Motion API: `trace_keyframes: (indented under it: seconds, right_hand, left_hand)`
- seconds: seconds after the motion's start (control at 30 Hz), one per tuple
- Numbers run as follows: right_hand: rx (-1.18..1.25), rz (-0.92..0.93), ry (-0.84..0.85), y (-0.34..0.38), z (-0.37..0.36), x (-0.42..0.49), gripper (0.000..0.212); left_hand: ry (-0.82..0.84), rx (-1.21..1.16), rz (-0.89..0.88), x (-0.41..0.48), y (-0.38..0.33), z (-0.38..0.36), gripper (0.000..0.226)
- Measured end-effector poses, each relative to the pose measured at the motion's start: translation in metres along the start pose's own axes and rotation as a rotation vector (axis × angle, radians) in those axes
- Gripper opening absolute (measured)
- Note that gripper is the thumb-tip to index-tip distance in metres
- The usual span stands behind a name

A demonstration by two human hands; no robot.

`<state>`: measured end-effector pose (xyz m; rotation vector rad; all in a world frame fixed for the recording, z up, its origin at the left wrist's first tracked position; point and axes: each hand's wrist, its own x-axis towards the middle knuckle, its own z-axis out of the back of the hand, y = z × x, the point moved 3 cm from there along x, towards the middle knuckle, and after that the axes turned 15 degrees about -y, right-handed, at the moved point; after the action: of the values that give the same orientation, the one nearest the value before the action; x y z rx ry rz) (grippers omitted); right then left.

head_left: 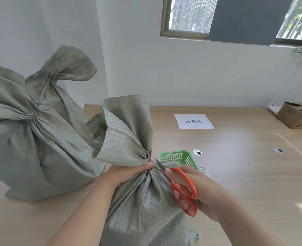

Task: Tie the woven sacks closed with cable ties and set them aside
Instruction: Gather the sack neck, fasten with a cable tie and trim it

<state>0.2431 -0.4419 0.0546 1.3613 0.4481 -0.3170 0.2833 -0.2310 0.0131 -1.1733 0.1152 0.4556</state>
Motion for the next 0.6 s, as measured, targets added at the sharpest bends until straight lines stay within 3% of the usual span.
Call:
trace_keyframes:
  seconds: [0.13, 0.33, 0.6]
  right_hand:
    - [0.012, -0.01, 0.023, -0.0001, 0.0, -0.0006, 0.047]
    - [0.017, 0.005, 0.008, 0.0011, -0.0025, -0.0002, 0.052]
    - [-0.022, 0.019, -0.05, -0.001, -0.0081, -0.0038, 0.041]
  left_hand:
    - [-0.037, -0.006, -0.035, -0.0008, -0.0036, -0.0001, 0.066]
    - [-0.041, -0.011, -0.033, -0.001, -0.004, -0.0006, 0.065]
    - [-0.02, 0.014, -0.073, -0.0049, -0.0082, -0.0009, 0.042]
